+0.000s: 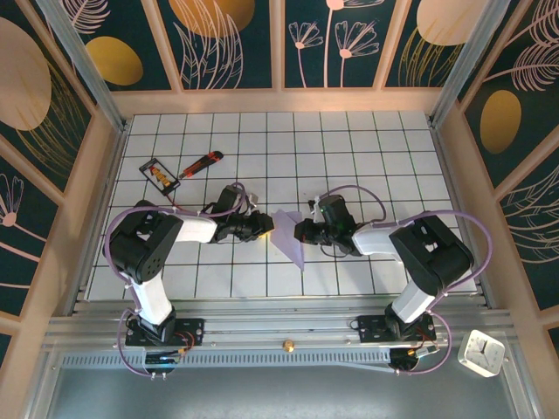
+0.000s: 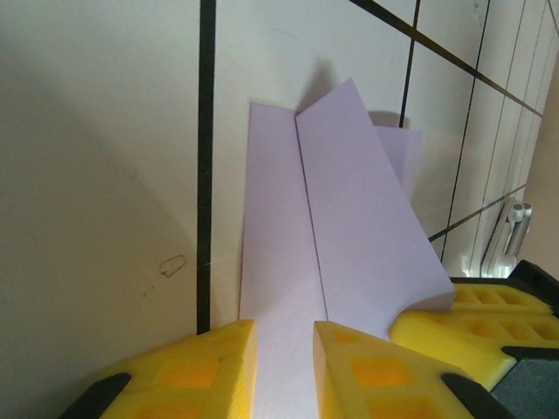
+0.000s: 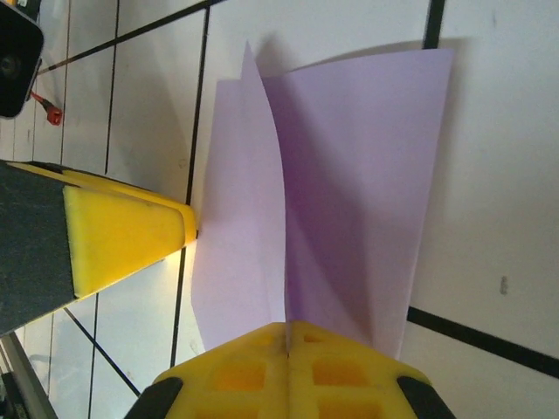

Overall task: Fold a paper plane with a square sheet of paper (pick it up from the middle)
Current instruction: Turn over the paper at the center of the table.

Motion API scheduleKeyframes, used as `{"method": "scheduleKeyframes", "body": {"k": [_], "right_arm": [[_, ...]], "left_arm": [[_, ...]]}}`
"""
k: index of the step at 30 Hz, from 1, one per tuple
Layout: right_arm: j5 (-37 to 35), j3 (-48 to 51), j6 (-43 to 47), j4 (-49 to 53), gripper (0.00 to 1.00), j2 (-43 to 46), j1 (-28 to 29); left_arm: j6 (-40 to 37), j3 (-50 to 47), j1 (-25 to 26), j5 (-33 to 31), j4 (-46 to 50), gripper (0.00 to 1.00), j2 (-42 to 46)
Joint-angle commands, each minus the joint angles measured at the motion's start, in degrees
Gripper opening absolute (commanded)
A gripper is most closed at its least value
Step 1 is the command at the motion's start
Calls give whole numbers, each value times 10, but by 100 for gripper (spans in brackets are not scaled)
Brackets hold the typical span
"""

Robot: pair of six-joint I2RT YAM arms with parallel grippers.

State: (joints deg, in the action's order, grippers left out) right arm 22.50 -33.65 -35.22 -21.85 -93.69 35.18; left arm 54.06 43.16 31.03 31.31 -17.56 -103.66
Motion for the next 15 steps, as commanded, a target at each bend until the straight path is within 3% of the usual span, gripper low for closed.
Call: {"method": "scheduleKeyframes", "body": {"k": [1, 8, 15], "right_arm": [[-14, -16, 24, 23, 0, 31, -7], [-106, -36, 90, 193, 0, 149, -35], [-398, -187, 176, 481, 0, 257, -52]], "left_arm": [[-6, 16, 5, -7, 12, 32, 9], [-14, 49, -19, -37, 46, 41, 105], [-47, 57, -79, -81, 99, 43, 183]]}}
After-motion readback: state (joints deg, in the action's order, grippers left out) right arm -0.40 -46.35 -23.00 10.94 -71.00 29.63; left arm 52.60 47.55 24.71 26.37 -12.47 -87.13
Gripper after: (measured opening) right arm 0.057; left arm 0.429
